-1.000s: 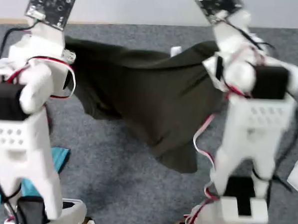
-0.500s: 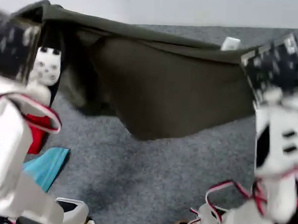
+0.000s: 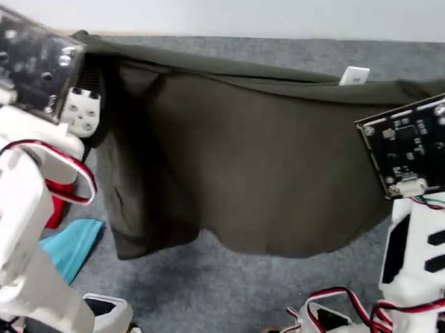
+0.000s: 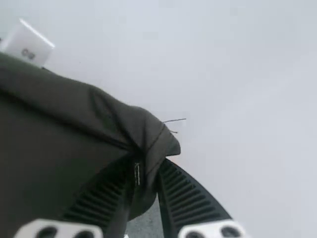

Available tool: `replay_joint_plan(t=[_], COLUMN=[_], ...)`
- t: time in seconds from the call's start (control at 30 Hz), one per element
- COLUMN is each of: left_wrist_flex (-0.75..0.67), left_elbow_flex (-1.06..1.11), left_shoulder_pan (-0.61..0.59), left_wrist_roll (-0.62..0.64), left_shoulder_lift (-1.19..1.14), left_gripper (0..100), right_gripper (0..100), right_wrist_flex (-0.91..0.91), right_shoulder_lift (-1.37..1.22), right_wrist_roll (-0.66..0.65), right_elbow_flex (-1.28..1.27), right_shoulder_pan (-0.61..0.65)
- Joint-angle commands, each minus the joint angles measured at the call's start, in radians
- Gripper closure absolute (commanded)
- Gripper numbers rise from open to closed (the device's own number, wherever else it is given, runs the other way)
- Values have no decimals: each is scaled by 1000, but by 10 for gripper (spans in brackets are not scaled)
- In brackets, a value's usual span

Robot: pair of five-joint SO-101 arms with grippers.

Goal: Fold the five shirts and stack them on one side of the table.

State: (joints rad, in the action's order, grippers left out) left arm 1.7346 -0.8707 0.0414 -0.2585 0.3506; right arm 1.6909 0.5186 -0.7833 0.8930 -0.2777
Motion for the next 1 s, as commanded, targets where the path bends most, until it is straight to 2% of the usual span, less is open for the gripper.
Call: replay_joint_plan(t=[0.0,0.13,0.27,0.4,0.6,0.77,0.97], left_wrist_flex=[18,18,18,18,20,18,-12], left_elbow_flex=[-5,-87,-116,-113,-97,74,242], left_shoulder_pan=[-11,-11,-11,-11,-12,-12,-2], left_wrist_roll=[-25,-28,-117,-143,-143,-143,-120], left_shoulder_lift=[14,55,117,192,276,313,316], left_gripper=[998,998,998,998,998,998,998], right_gripper=[988,988,988,988,988,988,988], right_wrist_flex=[-33,-33,-30,-31,35,96,97], right_shoulder_lift=[-5,1,5,39,127,134,134], right_wrist_roll=[-21,-57,-78,-118,-112,-109,-14], right_elbow_flex=[18,18,23,25,17,-61,-224], right_shoulder_pan=[-27,-84,-162,-206,-205,-142,-94])
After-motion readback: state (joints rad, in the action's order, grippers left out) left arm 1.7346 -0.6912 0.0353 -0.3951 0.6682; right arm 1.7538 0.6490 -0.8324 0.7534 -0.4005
